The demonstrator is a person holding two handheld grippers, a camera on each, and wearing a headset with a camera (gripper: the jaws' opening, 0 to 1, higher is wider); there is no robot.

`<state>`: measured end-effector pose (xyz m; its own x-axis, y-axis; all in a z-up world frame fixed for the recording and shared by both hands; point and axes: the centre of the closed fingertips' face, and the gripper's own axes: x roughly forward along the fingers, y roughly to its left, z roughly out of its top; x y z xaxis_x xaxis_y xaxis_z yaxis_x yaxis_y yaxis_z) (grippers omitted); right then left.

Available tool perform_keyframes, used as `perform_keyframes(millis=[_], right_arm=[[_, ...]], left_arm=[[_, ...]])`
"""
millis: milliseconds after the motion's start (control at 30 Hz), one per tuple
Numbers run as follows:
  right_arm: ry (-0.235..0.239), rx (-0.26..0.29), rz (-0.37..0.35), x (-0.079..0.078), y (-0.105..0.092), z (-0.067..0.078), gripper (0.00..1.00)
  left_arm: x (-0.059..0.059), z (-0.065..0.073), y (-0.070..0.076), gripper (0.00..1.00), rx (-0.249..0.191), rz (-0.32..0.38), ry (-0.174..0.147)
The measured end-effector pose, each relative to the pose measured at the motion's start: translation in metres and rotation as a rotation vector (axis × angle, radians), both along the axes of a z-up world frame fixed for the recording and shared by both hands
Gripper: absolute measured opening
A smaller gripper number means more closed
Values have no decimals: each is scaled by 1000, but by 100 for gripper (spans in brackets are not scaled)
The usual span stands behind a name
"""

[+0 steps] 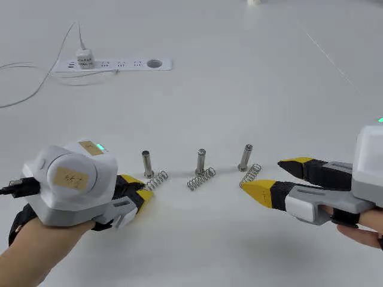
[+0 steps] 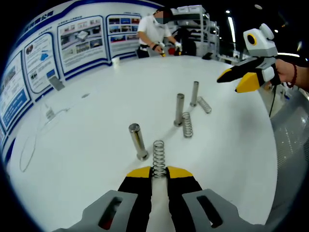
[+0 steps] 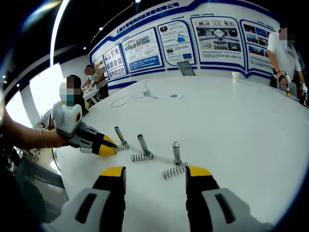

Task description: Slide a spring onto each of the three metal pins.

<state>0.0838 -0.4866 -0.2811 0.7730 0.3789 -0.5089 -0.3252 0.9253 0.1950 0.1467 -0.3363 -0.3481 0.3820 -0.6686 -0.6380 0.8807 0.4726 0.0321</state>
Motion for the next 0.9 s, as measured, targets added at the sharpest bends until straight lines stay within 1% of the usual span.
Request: perform_keyframes(millis=[200,267,300,467,500,633,700,800,833,900], right_arm=[[-3,6,6,0,4,2,51],[-7,11,8,0,6,4,51],[-9,13,9,0,6,5,51],[-22,46,5,2,12,12,50],[-25,64,2,3,14,15,50],[-39,105,5,5,22,24,49],[-47,111,10,7,27,28,48],[-59,128,26,8,35,34,47],[-64,146,31,9,39,37,47],[-69,186,35,9,45,42,46]], left_arm=[[-2,0,2,11,4,7,1],[-3,2,3,10,-8,12,1],[-4,3,3,10,-13,13,-4],[-8,16,3,10,-51,32,-19],[-8,21,2,10,-67,38,-27],[-13,34,0,10,-117,54,-38],[-18,42,-2,10,-153,63,-39],[-23,50,-3,10,-183,70,-45],[-26,55,-5,10,-205,71,-47],[-29,61,-6,10,-232,74,-50]])
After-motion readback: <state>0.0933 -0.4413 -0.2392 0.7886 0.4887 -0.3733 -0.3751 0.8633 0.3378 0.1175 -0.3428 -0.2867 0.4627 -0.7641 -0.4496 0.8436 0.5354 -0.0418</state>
